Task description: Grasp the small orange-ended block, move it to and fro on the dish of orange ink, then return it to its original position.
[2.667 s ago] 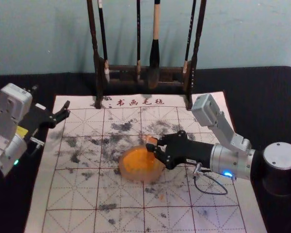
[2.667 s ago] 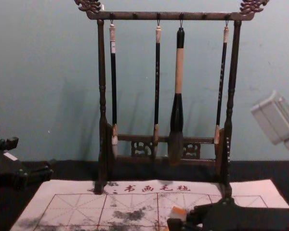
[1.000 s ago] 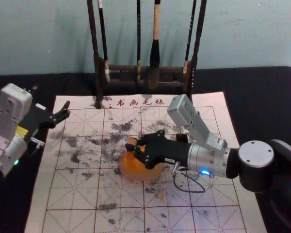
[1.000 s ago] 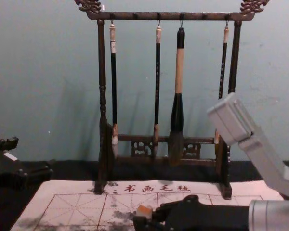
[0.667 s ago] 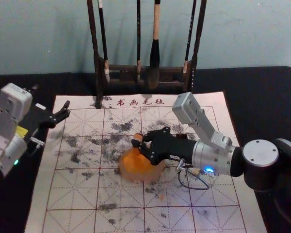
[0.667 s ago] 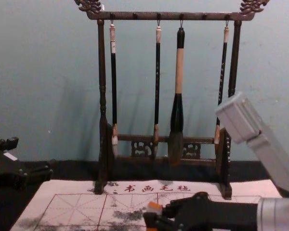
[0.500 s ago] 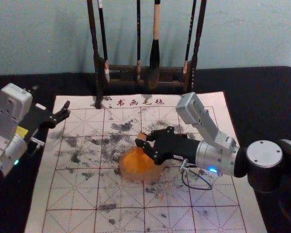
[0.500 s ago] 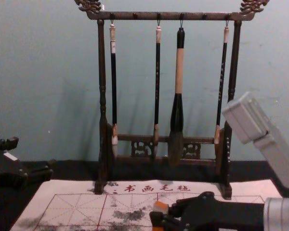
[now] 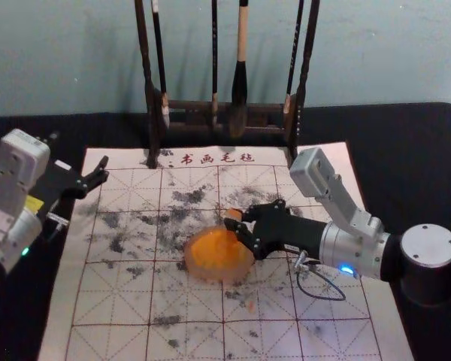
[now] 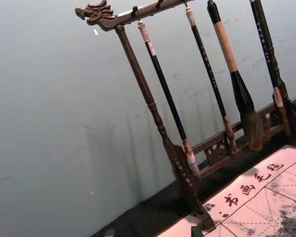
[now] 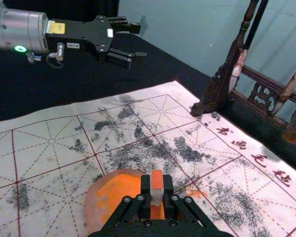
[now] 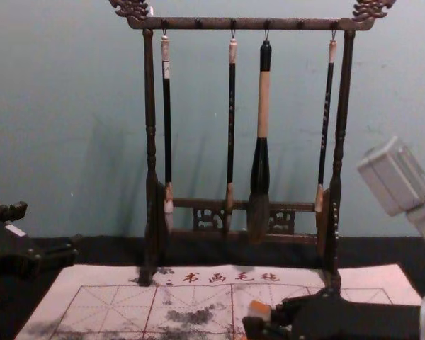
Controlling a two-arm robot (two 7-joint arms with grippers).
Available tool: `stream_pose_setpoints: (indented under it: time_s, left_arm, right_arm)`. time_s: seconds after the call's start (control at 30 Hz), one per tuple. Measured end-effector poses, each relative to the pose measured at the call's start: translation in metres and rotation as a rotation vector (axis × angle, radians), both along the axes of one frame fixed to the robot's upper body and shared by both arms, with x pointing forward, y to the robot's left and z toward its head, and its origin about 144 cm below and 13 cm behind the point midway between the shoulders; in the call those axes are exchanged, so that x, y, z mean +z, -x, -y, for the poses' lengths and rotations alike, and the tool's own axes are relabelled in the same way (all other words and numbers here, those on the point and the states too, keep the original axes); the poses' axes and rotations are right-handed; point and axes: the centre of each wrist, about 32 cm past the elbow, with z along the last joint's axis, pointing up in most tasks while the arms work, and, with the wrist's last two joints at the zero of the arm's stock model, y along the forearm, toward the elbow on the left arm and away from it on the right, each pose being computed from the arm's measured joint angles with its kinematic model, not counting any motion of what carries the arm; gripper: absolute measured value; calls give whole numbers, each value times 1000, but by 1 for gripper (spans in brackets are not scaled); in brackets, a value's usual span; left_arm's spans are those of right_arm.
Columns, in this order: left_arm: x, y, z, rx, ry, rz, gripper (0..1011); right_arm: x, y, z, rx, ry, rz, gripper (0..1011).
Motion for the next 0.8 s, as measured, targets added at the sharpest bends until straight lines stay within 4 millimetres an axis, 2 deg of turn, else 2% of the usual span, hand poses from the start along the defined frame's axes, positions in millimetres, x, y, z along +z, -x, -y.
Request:
stream_pose_setpoints:
  time_s: [0.33, 0.8]
  left_arm:
    - [0, 0, 0, 0, 0, 0, 1001]
    - [0, 0, 0, 0, 0, 0, 1001]
  right_arm:
    - [-1, 7, 1, 24, -3, -13, 133]
    - [-2, 14, -14, 91, -20, -35, 133]
